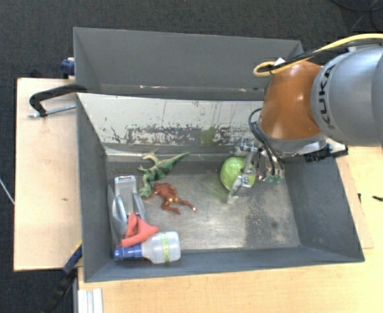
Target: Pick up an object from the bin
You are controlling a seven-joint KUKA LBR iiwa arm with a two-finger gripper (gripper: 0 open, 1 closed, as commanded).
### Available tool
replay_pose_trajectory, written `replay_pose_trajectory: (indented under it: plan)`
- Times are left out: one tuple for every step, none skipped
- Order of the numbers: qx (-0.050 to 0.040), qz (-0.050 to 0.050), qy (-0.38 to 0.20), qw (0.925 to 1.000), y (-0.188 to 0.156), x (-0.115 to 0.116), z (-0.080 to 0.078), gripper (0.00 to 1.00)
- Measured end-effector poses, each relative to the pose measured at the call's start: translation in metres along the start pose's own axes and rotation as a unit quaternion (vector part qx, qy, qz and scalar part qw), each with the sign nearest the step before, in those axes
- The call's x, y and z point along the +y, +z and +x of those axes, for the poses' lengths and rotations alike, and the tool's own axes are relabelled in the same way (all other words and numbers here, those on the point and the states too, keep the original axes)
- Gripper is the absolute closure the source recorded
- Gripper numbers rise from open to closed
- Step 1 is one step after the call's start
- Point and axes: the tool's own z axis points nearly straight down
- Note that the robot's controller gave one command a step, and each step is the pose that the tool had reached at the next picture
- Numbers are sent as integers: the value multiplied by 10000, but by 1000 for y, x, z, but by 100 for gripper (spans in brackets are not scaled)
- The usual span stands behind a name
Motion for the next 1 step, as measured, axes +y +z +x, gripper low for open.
replay_pose_trajectory:
  plan:
    - [-18,-3,-1,10000,-13,0,-1,100]
